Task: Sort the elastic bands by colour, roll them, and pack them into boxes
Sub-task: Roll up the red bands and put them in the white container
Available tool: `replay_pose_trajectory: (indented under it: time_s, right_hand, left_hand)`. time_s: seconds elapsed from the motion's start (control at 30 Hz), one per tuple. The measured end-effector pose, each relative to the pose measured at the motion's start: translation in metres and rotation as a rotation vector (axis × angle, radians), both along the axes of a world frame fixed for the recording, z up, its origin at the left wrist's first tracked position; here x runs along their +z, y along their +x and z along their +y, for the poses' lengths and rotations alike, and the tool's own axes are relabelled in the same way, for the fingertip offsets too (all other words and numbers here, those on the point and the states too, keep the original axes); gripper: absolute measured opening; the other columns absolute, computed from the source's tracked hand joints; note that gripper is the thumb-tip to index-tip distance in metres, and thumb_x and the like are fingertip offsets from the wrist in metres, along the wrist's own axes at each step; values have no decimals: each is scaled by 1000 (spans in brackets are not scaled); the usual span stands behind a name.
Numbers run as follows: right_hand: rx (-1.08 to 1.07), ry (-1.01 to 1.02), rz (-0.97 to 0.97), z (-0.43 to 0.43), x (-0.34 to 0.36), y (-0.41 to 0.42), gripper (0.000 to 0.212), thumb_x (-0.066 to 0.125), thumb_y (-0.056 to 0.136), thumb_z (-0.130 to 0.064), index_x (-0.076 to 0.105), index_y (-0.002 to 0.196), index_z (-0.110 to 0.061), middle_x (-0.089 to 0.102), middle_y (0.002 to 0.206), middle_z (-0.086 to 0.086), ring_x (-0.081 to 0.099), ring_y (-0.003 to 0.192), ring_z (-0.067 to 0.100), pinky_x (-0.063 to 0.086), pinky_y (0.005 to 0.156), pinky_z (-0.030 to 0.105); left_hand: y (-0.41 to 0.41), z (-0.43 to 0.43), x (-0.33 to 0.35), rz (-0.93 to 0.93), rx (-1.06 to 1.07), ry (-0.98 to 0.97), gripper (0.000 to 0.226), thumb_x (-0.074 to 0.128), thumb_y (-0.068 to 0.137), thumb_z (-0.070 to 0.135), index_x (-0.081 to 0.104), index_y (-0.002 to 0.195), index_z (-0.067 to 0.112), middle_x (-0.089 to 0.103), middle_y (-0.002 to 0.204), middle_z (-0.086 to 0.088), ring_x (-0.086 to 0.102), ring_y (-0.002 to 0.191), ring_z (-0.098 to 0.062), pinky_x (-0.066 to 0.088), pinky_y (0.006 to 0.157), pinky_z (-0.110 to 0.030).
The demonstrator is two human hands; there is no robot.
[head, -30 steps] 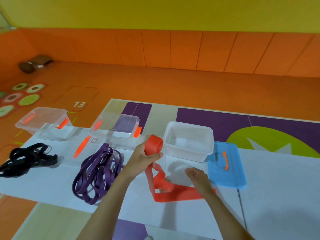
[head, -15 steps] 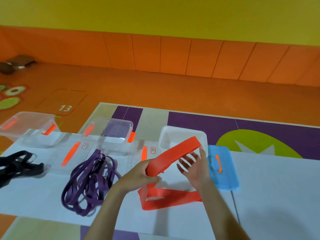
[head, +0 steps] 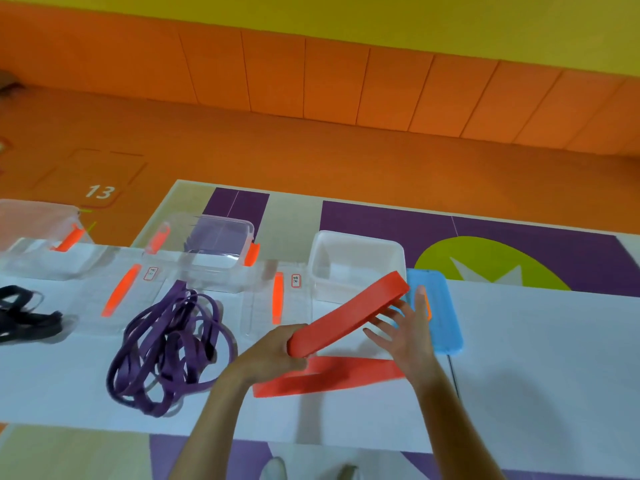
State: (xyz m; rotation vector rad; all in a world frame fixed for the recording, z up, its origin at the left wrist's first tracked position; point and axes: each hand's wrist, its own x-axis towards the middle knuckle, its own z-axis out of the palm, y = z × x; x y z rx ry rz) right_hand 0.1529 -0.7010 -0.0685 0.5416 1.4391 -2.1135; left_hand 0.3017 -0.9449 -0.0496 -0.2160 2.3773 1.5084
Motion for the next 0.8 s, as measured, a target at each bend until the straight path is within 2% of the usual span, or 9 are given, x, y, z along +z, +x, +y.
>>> replay_pose_trajectory:
  time_s: [0.07,0.17,0.23,0.33,0.43,0.5,0.6,0.7,0.8]
  right_hand:
    - [-7,75,27,-2,0,4,75,75,73,-80,72,112,-17,79,95,7,81,94,30,65,77,47]
    - [-87,93,61,2,3,5,35,76,94,-46,71,108,-14,72,92,9,79,83,24,65,69,38]
    - [-120,94,109,6,8,4,16,74,98,-28,71,101,-12,70,84,7,78,74,22,64,63,35]
    - [-135,110,190,3,22,7,4,71,100,-18,71,101,-14,73,82,7,79,71,23,63,58,36]
    - [-122,100,251,-4,41,12,18,70,99,-11,65,114,-20,74,84,8,77,67,27,65,60,40]
    - [-67,139,290,-10,53,15,26,72,97,-8,62,115,-22,74,84,8,76,64,27,64,59,40]
    - [28,201,366,-17,64,22,34,72,92,-1,60,108,-28,74,70,-1,75,61,23,62,54,38]
    - [78,244,397,-16,73,29,36,71,92,-2,56,110,-30,73,66,-5,73,59,17,62,53,36]
    - [103,195,387,-11,81,36,36,70,90,-1,56,110,-28,74,72,-2,73,60,20,64,59,41]
  left_hand:
    - [-2,0,0,-16,-35,-52,20,72,82,13,60,89,28,54,78,16,49,67,-6,39,68,-25]
    - [-4,-2,1,-52,-21,-155,20,72,84,16,59,95,27,61,85,8,56,72,-11,46,71,-29]
    - [-6,-4,0,-74,11,-222,23,74,85,19,60,99,29,70,90,7,65,79,-12,53,75,-30]
    - [-8,-3,2,-118,40,-276,40,81,81,24,56,111,33,70,99,12,68,87,-7,57,83,-31]
    - [-13,5,5,-151,17,-260,91,85,68,45,39,146,46,64,121,10,63,113,-12,54,101,-36]
    - [-19,18,11,-77,22,-228,112,87,67,58,24,158,53,51,143,12,49,135,-8,44,110,-32]
    - [-32,45,28,223,154,-79,100,87,76,59,27,156,58,43,153,27,41,140,11,35,107,-11]
    - [-43,72,45,407,265,40,87,89,78,54,40,151,52,51,147,30,45,139,9,38,107,-12]
    - [-48,90,54,507,367,32,65,90,81,35,59,138,39,61,131,31,55,129,8,42,101,-9]
